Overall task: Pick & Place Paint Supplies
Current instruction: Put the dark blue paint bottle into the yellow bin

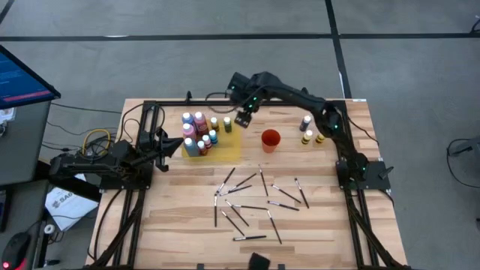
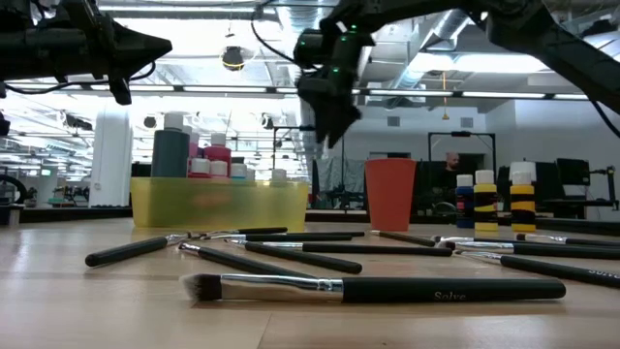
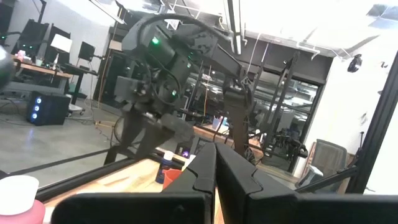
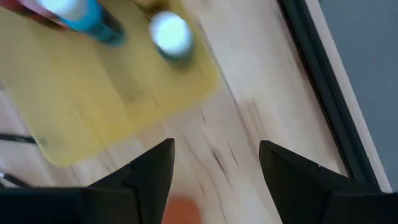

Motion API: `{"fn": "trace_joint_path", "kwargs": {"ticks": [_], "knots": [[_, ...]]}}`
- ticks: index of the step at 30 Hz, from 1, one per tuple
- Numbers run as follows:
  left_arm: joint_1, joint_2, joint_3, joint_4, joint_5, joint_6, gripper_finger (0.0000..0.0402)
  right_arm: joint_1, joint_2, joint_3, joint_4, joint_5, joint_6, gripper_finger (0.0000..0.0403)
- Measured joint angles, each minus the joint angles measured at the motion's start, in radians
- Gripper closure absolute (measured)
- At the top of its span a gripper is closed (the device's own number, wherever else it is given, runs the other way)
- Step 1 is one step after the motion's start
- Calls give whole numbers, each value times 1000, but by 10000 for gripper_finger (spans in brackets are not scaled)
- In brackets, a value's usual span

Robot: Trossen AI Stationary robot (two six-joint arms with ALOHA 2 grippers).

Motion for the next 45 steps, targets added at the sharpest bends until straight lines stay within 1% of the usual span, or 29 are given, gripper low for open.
{"fn": "trace_joint_path", "kwargs": {"ticks": [6,8,10,12,15,20,24,26,29,34,39,45], "knots": [[0,0,0,0,0,0,400,-94,-35,-1,-214,5,25,174],[0,0,0,0,0,0,400,-123,-51,-14,-221,30,28,175],[0,0,0,0,0,0,400,-148,-107,-74,-222,50,42,177],[0,0,0,0,0,0,400,-169,-188,-155,-224,62,45,179],[0,0,0,0,0,0,400,-197,-326,-331,-212,116,71,180],[0,0,0,0,0,0,400,-231,-541,-654,-101,127,134,180],[0,0,0,0,0,0,400,-260,-631,-882,48,124,176,181],[0,0,0,0,0,0,400,-277,-654,-951,113,125,185,181],[0,0,0,0,0,0,400,-301,-657,-1011,165,126,186,181],[0,0,0,0,0,0,400,-337,-646,-1036,194,126,167,181],[0,0,0,0,0,0,400,-350,-646,-1092,208,124,163,181],[0,0,0,0,0,0,400,-356,-646,-1148,282,122,142,182]]}}
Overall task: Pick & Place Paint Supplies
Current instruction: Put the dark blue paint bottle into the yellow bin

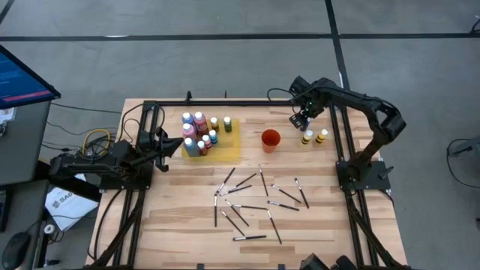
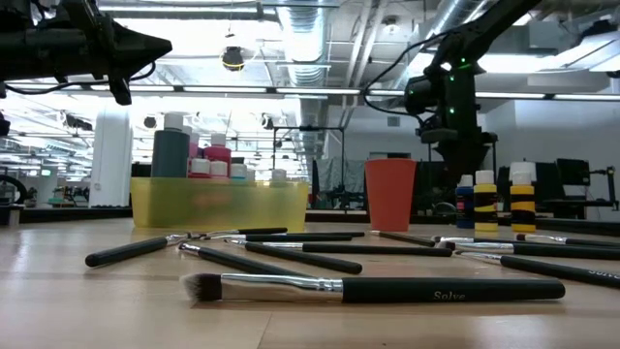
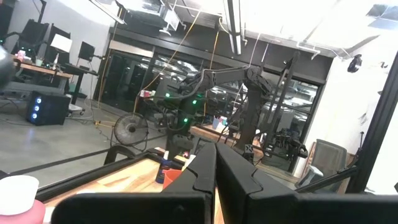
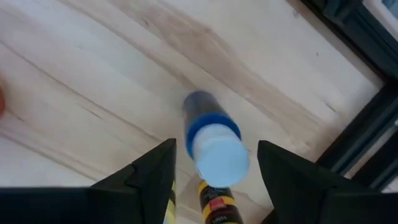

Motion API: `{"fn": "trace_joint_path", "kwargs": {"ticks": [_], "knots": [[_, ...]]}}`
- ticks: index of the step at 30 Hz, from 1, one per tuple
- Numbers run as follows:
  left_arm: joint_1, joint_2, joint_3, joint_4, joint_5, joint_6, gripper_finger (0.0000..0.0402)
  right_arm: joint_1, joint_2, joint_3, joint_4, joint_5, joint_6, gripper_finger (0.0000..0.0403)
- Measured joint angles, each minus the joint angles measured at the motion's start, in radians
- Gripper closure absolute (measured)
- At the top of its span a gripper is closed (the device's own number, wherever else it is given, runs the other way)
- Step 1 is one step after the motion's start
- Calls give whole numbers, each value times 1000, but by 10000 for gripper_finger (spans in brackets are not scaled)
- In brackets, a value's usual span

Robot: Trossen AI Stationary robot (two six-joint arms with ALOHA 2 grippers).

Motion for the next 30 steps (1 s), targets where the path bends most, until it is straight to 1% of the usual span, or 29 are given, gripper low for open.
{"fn": "trace_joint_path", "kwargs": {"ticks": [4,10,13,20,23,30], "knots": [[0,0,0,0,0,0,400,1,0,0,13,-3,-5,200],[0,0,0,0,0,0,400,-4,0,0,12,-3,-13,260],[0,0,0,0,0,0,400,-4,0,0,9,-3,-24,281],[0,0,0,0,0,0,400,-4,0,0,8,-3,-30,281],[0,0,0,0,0,0,400,1,-2,3,6,-3,-30,293],[0,0,0,0,0,0,400,16,-5,90,-28,-4,-29,295]]}}
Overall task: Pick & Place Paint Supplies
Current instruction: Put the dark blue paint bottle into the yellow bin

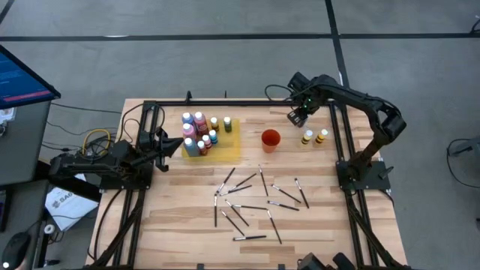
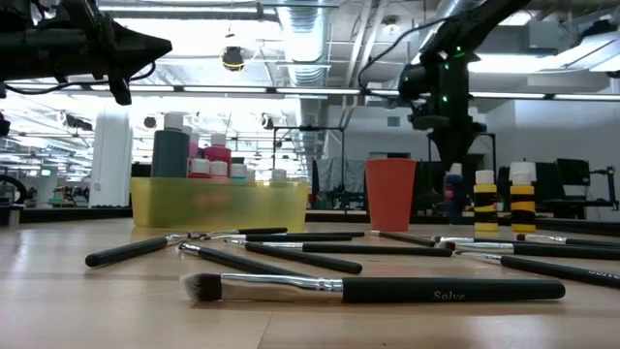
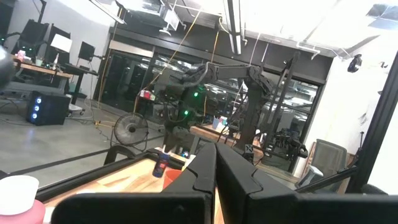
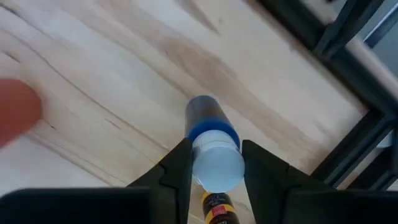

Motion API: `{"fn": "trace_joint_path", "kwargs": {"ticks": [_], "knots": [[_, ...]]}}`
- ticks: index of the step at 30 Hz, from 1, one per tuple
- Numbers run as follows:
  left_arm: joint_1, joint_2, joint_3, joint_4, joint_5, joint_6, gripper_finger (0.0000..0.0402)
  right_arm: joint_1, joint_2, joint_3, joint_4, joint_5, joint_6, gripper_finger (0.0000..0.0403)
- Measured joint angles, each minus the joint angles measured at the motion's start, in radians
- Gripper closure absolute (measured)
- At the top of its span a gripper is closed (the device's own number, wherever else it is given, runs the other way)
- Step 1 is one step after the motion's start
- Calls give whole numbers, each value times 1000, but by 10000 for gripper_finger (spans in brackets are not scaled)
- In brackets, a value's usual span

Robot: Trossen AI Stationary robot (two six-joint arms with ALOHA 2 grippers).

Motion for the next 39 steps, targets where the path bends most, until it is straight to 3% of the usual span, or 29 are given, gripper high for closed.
{"fn": "trace_joint_path", "kwargs": {"ticks": [9,27,32,39], "knots": [[0,0,0,0,0,0,400,115,45,261,-42,-6,10,295],[0,0,0,0,0,0,400,433,503,978,-167,-27,-29,295],[0,0,0,0,0,0,400,474,599,1055,-182,-53,-50,295],[0,0,0,0,0,0,400,486,688,1062,-180,-55,-79,295]]}}
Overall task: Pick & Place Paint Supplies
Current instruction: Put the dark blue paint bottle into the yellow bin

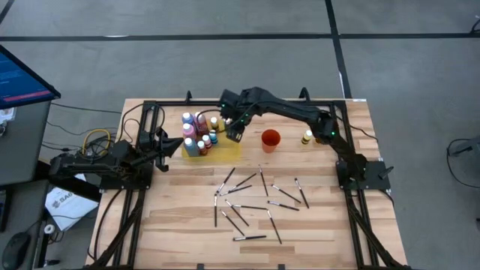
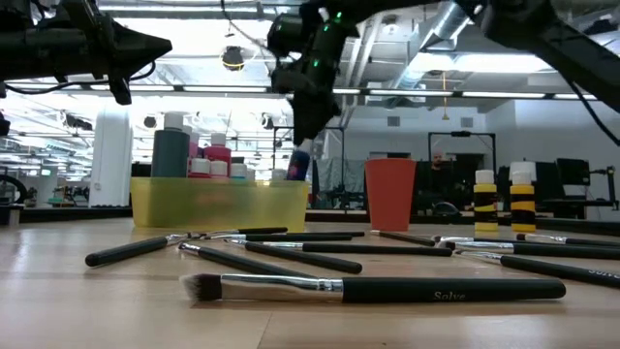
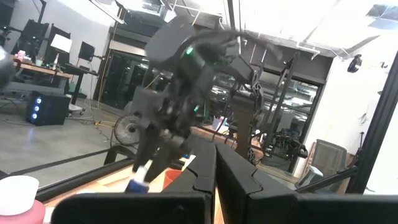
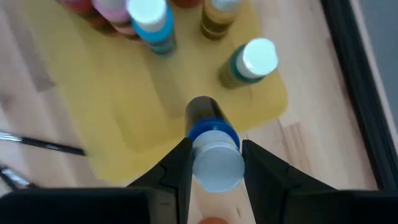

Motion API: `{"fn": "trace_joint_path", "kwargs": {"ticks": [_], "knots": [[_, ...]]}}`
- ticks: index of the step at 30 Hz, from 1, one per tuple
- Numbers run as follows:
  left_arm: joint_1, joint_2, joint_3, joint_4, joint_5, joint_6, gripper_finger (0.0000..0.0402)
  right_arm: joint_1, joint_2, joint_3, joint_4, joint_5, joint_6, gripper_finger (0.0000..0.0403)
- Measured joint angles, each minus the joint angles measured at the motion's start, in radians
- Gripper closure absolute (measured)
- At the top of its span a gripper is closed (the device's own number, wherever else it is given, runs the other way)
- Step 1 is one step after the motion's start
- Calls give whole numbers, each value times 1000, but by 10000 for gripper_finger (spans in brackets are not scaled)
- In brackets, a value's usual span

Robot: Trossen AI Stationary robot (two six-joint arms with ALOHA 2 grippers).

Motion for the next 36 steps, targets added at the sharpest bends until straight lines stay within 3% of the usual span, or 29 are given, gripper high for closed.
{"fn": "trace_joint_path", "kwargs": {"ticks": [11,20,26,36], "knots": [[0,0,0,0,0,0,400,-11,103,1,65,4,-45,295],[0,0,0,0,0,0,400,-14,114,3,91,3,-70,293],[0,0,0,0,0,0,400,-25,119,0,52,3,-74,261],[0,0,0,0,0,0,400,-37,122,-1,78,8,-100,268]]}}
